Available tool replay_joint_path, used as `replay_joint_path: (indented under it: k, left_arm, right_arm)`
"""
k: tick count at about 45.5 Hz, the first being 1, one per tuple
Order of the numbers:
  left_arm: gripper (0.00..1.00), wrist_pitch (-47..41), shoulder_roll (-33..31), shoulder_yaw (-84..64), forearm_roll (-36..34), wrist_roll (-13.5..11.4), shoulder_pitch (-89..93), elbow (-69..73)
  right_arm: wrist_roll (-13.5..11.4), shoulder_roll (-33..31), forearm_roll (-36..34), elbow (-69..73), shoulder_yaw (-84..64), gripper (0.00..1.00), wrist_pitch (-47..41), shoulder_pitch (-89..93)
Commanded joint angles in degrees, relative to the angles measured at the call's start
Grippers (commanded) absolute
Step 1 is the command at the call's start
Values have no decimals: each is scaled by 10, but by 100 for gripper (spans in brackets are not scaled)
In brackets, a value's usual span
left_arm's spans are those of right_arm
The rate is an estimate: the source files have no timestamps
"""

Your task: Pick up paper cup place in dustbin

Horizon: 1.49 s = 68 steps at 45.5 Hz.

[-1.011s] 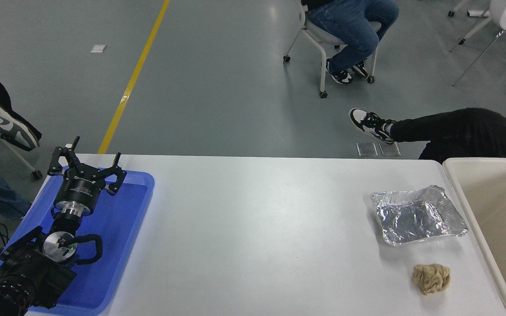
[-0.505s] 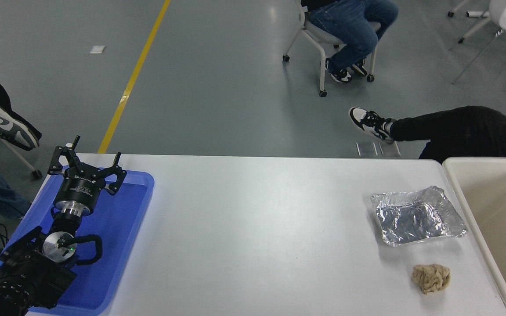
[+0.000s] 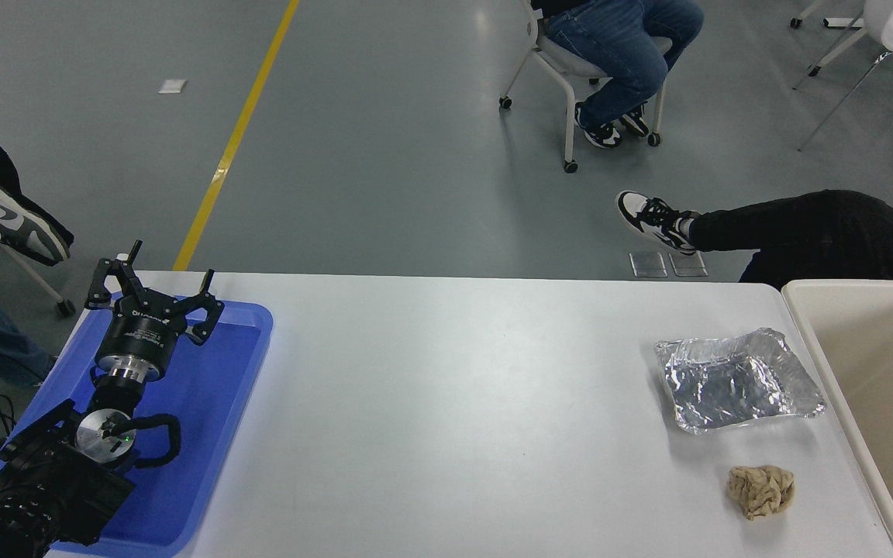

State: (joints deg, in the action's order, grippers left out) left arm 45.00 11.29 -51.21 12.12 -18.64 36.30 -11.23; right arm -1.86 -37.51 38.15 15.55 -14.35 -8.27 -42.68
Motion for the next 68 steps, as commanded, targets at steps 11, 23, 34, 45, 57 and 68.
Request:
replay_joint_path:
  k: [11, 23, 34, 45, 57, 68]
  left_arm:
    - [100, 0, 0, 0, 0, 0, 0, 1]
    - [100, 0, 0, 1, 0, 1, 0, 1]
    - [100, 0, 0, 0, 0, 1, 0, 1]
    - [100, 0, 0, 0, 0, 1, 0, 1]
    - [100, 0, 0, 1, 0, 1, 0, 1]
    - [100, 0, 0, 1, 0, 2, 0, -1]
  right_arm:
    - [0, 19, -1, -14, 47, 100, 4, 24]
    - [0, 22, -4, 3, 46, 100, 1, 13]
    - [-3, 33, -8, 70, 49, 100, 1, -72]
    - [-9, 32, -50, 142, 133, 100, 1, -108]
    - [-31, -11, -39, 243, 117, 100, -9, -161]
    - [-42, -46, -15, 352, 11, 100, -9, -257]
